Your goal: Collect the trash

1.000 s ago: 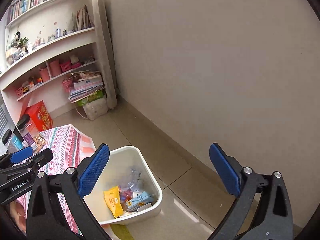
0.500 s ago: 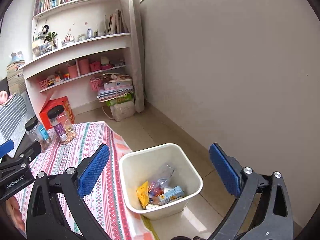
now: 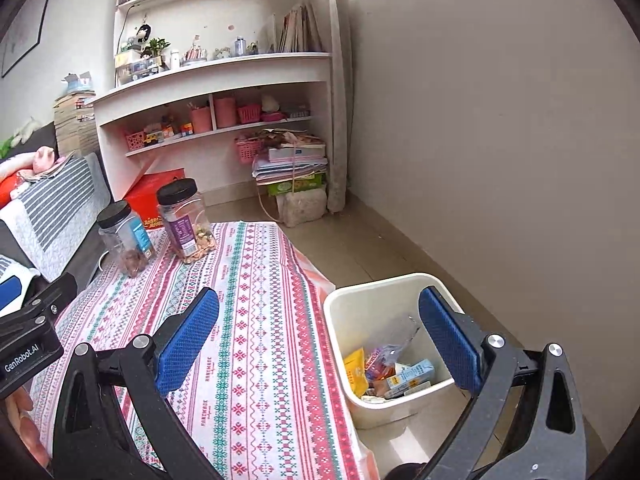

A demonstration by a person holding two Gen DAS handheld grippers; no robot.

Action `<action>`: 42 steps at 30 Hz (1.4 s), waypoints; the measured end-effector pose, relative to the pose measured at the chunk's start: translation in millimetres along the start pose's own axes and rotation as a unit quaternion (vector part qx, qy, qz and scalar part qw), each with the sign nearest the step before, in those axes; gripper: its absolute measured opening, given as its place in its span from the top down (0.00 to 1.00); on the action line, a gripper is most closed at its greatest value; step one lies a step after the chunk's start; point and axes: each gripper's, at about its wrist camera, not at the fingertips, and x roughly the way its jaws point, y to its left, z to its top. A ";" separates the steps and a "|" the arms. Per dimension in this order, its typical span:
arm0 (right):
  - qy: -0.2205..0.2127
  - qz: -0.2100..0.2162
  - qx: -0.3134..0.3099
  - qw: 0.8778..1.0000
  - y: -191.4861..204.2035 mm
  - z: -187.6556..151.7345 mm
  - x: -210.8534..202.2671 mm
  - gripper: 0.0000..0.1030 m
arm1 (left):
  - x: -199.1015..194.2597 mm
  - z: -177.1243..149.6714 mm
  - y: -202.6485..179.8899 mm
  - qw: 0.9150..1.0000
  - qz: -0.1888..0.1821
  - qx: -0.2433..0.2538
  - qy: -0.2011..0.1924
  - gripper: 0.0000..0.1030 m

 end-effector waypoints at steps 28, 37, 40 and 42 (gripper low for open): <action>0.000 0.021 -0.019 1.000 27.8 -1.0 11.3 0.07 | 8.2 -2.5 18.5 0.999 0.008 -0.028 0.014 0.07; 0.000 0.020 -0.015 1.000 22.5 -1.3 11.5 0.07 | 10.3 -2.4 12.4 0.999 0.005 -0.029 0.016 0.07; 0.001 0.021 -0.015 1.000 22.1 -1.3 11.7 0.07 | 10.5 -2.4 11.0 0.999 0.005 -0.030 0.016 0.07; 0.001 0.021 -0.015 1.000 22.1 -1.3 11.8 0.07 | 10.4 -2.6 10.8 0.999 0.005 -0.029 0.015 0.07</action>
